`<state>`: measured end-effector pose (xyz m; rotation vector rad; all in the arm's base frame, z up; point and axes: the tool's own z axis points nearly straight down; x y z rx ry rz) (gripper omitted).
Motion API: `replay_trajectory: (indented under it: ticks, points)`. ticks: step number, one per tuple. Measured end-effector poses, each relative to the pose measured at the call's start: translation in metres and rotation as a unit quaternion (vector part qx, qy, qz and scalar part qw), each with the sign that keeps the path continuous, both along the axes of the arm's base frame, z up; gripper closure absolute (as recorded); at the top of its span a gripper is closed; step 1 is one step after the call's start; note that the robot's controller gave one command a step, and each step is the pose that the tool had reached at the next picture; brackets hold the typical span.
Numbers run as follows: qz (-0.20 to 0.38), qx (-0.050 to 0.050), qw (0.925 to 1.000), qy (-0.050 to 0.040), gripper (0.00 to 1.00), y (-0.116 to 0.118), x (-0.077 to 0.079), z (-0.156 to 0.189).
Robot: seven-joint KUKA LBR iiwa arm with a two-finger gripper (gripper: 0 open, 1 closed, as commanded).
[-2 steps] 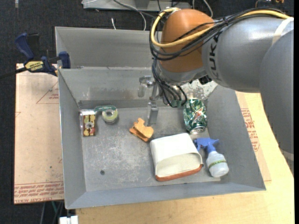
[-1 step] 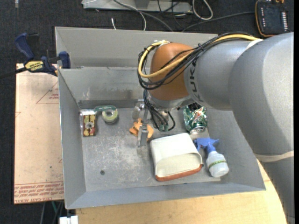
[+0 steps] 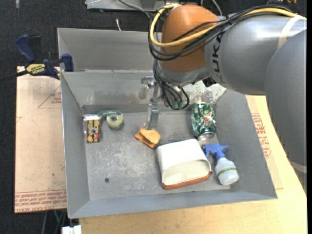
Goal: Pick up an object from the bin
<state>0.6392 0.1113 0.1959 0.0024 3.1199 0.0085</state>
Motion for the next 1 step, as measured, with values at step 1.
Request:
replay_trajectory:
  ticks: [1]
  points:
    - [0.002,-0.003,0.9999,0.0108,0.00,-0.0753,0.0087,0.0429]
